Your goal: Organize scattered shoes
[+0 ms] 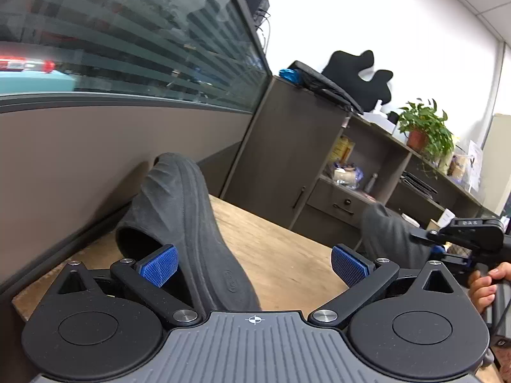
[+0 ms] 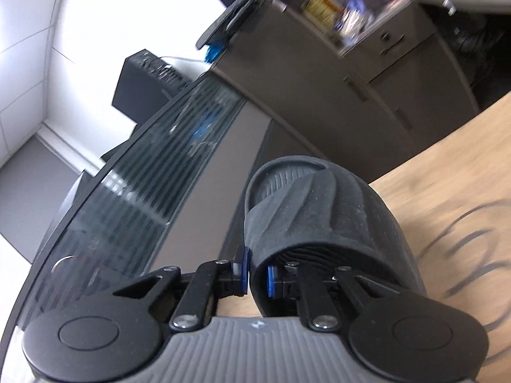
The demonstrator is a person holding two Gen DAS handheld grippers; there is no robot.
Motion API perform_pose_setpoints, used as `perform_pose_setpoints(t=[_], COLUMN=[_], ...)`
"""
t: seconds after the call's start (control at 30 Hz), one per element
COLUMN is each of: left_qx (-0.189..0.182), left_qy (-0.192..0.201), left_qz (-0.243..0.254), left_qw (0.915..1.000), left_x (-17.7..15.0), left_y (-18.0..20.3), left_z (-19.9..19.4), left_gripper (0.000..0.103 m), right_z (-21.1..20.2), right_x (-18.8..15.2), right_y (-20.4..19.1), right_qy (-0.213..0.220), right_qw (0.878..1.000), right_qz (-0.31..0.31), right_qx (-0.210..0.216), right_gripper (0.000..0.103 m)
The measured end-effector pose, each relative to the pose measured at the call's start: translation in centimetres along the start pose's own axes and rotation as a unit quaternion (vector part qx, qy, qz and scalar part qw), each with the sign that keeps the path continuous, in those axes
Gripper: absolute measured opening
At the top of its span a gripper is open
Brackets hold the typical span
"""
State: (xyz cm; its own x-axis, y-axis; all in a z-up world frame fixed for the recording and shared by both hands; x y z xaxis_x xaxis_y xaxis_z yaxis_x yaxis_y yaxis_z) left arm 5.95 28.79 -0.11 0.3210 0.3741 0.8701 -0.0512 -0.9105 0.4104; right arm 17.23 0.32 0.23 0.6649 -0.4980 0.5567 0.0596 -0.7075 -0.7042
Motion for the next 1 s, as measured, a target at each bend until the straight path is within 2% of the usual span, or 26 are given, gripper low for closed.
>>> perform_pose_setpoints(t=[0.23, 0.33, 0.47, 0.53, 0.6, 0.63, 0.7, 0.73, 0.83, 0.9, 1.0], left_qx=[0.005, 0.011, 0.022, 0.021, 0.019, 0.018, 0.018, 0.018, 0.015, 0.009, 0.007], left_qy=[-0.002, 0.001, 0.008, 0.007, 0.004, 0.002, -0.002, -0.003, 0.000, 0.003, 0.004], left_qz=[0.012, 0.005, -0.006, -0.025, -0.043, -0.050, -0.057, -0.062, -0.083, -0.096, -0.106], left_qw=[0.9999, 0.9999, 0.9997, 0.9995, 0.9989, 0.9986, 0.9982, 0.9979, 0.9965, 0.9954, 0.9944], left_x=[-0.3, -0.1, 0.5, 0.5, 0.5, 0.4, 0.3, 0.3, 0.3, 0.1, -0.1], left_y=[0.5, 0.1, -0.9, -1.7, -2.5, -2.9, -3.4, -3.7, -4.2, -4.2, -4.0], left_z=[0.2, 0.2, 0.2, 0.5, 0.5, 0.6, 0.7, 0.7, 0.9, 1.2, 1.8], left_gripper=[0.103, 0.103, 0.103, 0.103, 0.103, 0.103, 0.103, 0.103, 0.103, 0.103, 0.103], right_z=[-1.8, -1.7, -1.2, -0.7, -0.1, -0.4, -0.8, -1.2, -2.4, -3.8, -4.0], right_x=[2.5, 3.2, 3.6, 3.4, 2.6, 2.3, 1.6, 1.2, -0.2, -1.8, -4.0], right_y=[6.2, 8.4, 9.9, 10.4, 10.6, 10.7, 10.8, 10.8, 10.7, 9.9, 8.5], right_qy=[0.021, 0.047, 0.044, 0.032, 0.011, 0.009, 0.005, 0.004, 0.002, 0.013, 0.015], right_qw=[0.996, 0.992, 0.990, 0.991, 0.994, 0.994, 0.995, 0.996, 0.997, 0.998, 0.997], right_qz=[0.003, 0.007, 0.000, 0.000, 0.018, 0.021, 0.028, 0.032, 0.047, 0.061, 0.078], right_qx=[-0.092, -0.116, -0.133, -0.128, -0.109, -0.104, -0.093, -0.087, -0.062, -0.027, 0.002], right_gripper=[0.014, 0.015, 0.020, 0.026, 0.046, 0.049, 0.070, 0.075, 0.078, 0.078, 0.081])
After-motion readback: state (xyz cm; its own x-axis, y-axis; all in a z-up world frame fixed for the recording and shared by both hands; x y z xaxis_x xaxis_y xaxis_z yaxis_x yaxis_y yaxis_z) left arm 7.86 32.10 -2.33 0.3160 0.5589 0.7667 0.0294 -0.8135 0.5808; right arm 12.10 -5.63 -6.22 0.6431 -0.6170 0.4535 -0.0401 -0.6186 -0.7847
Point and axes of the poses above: each gripper's, at about its wrist camera, not at the fingertips, and z roughly the way its jaws point, y to its right, x to its top, the point moved 8 cm from there along z, roughly the way its jaws point, and after that the axes turned 7 degrees about -x, right-handed, at the moved point
